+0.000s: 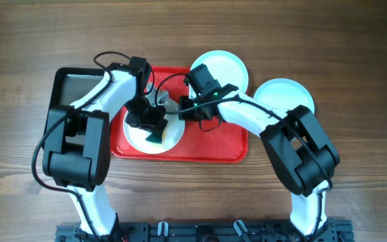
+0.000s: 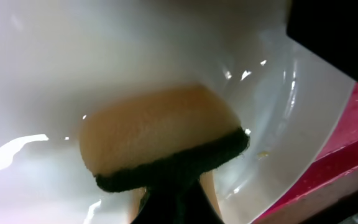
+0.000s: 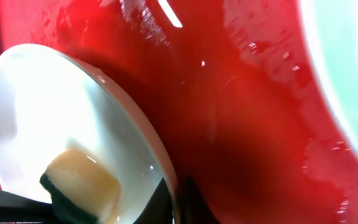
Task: Clean dirty plates on tray and stack at the side
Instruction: 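Scrub the plate surface with the sponge while the right gripper holds it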
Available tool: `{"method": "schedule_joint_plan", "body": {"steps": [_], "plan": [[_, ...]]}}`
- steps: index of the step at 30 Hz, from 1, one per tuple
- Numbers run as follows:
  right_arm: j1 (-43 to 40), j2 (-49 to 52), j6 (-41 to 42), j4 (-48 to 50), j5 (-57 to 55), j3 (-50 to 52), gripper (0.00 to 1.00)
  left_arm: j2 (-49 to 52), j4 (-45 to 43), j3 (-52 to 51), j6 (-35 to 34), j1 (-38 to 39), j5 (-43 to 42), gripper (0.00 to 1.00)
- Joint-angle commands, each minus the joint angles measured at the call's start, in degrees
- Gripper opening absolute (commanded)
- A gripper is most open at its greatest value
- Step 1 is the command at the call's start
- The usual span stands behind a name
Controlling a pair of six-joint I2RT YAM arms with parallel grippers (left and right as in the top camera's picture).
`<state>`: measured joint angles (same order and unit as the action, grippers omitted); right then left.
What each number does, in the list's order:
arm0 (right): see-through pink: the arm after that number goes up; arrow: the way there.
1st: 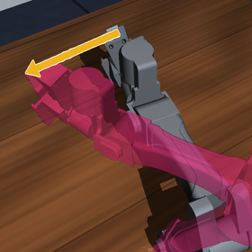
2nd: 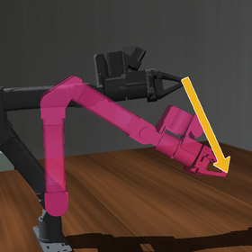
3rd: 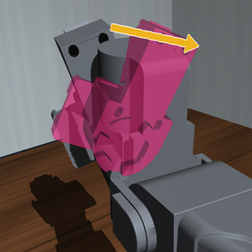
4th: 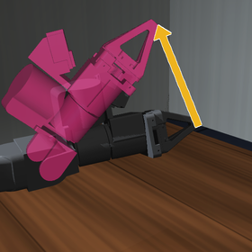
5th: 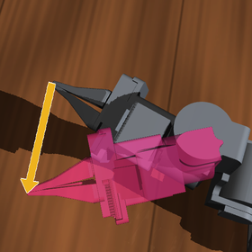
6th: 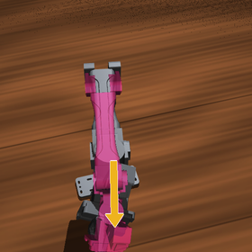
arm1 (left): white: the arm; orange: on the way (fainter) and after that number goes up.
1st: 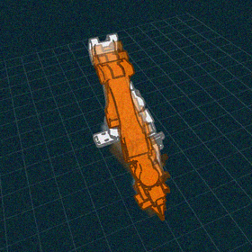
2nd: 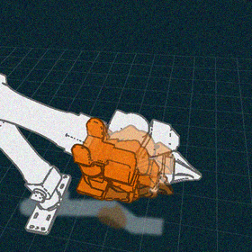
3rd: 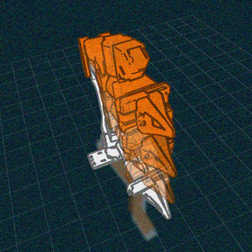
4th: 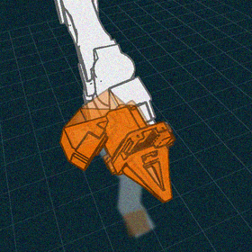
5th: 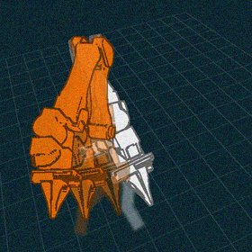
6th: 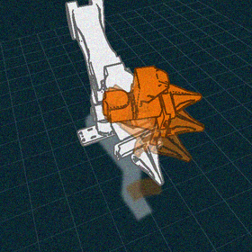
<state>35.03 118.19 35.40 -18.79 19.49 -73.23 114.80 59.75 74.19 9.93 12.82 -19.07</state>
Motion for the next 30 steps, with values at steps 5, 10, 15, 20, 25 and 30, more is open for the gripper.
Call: {"method": "schedule_joint_plan", "body": {"steps": [5,10,15,20,25,30], "plan": [[-0.39,1.22,1.86,0.20,-0.02,-0.42,0.04,2.64,-13.27,-1.44,-14.12,1.38,-3.21,0.04],[-0.39,1.22,1.86,0.17,-0.07,-0.42,0.04,2.64,-17.57,-1.44,-34.77,1.22,27.93,0.04],[-0.39,1.22,1.86,0.09,-0.04,-0.42,0.04,2.62,-15.15,0.66,-38.45,0.11,33.77,0.04],[-0.39,1.22,1.86,0.17,-0.07,-0.42,0.04,2.62,-8.13,5.77,-38.64,0.42,29.29,0.04],[-0.42,1.22,1.64,0.13,-0.04,-0.42,0.04,2.64,-7.78,5.75,-27.69,1.01,5.22,0.04],[-0.39,1.22,1.36,0.11,0.13,-0.42,0.04,2.64,-7.96,5.73,-19.10,4.13,-4.22,0.04]]}}
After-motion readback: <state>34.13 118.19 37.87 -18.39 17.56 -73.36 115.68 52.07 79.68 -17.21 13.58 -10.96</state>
